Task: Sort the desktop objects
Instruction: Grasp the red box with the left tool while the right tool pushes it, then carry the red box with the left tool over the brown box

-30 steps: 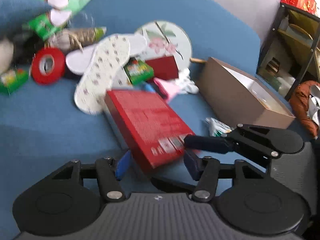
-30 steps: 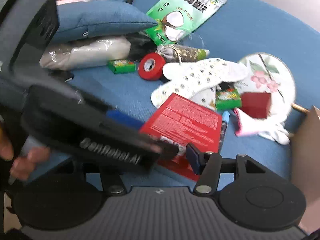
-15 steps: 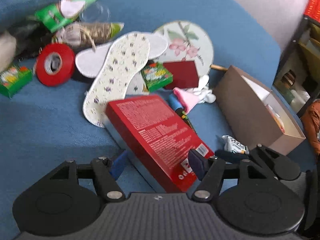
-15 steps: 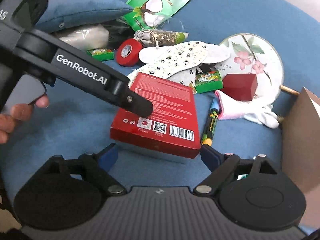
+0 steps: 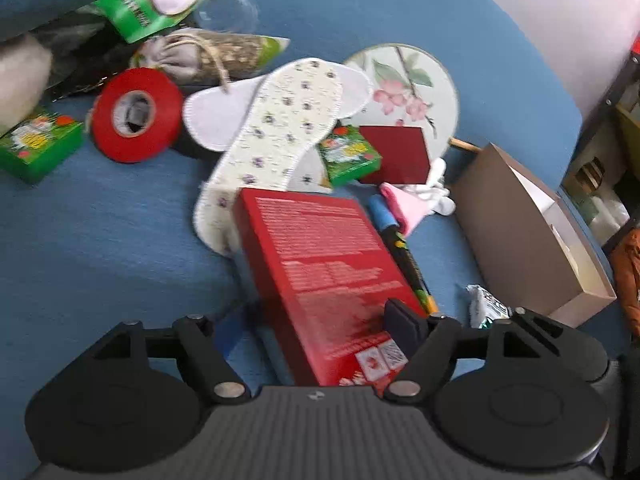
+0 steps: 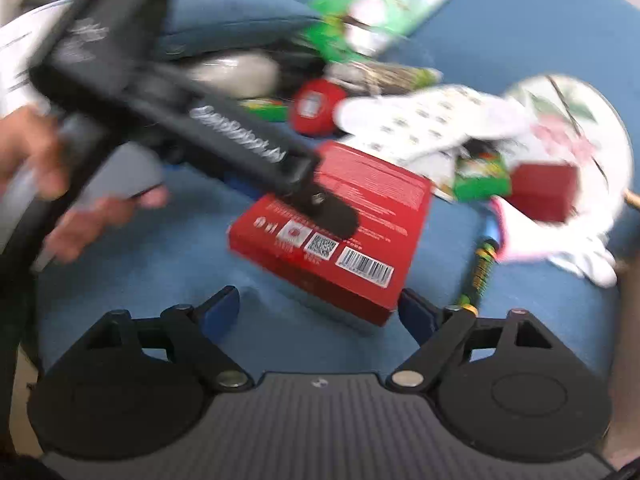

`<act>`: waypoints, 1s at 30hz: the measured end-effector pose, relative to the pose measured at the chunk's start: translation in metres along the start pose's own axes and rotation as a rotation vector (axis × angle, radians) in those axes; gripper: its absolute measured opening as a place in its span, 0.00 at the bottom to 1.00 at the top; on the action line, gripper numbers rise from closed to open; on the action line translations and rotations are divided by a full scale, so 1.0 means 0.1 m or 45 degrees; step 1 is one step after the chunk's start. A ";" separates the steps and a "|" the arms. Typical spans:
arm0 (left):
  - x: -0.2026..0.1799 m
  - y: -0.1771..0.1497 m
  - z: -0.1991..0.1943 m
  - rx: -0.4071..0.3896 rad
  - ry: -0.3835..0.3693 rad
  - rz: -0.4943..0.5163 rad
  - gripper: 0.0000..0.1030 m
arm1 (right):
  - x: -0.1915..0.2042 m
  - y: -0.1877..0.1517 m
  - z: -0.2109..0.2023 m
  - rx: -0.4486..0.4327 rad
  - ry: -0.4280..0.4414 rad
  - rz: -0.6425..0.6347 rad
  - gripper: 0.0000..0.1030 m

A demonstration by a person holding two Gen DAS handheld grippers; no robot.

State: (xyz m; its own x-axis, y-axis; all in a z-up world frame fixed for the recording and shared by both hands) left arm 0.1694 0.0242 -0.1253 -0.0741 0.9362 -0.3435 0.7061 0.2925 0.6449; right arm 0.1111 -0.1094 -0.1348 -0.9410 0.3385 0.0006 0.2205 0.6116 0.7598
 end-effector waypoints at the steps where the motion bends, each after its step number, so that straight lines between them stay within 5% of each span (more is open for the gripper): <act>1: 0.04 0.02 0.00 0.011 0.004 -0.021 0.76 | -0.01 -0.01 0.01 0.014 -0.017 -0.016 0.80; 10: 0.01 0.14 0.13 0.036 0.034 0.030 0.80 | -0.23 0.09 0.27 0.049 -0.023 0.002 0.90; 21: -0.11 0.08 0.08 0.095 0.019 0.046 0.74 | -0.11 0.14 0.27 0.011 -0.016 0.052 0.86; 30: -0.60 0.42 -0.35 -0.074 -0.038 0.132 0.73 | -0.12 0.36 -0.32 -0.166 -0.121 0.064 0.83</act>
State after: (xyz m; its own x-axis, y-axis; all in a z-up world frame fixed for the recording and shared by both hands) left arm 0.1788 -0.0130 -0.0534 0.0189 0.9561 -0.2924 0.6669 0.2059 0.7161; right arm 0.1223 -0.1143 -0.0872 -0.8995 0.4367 -0.0160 0.2260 0.4964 0.8382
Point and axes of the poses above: each gripper's, at about its wrist camera, not at the fingertips, and z roughly the way its jaws point, x to its left, y to its top, the point moved 9 cm from there along z, roughly the way its jaws point, and after that the axes turned 8 degrees about y, right-handed, at the moved point
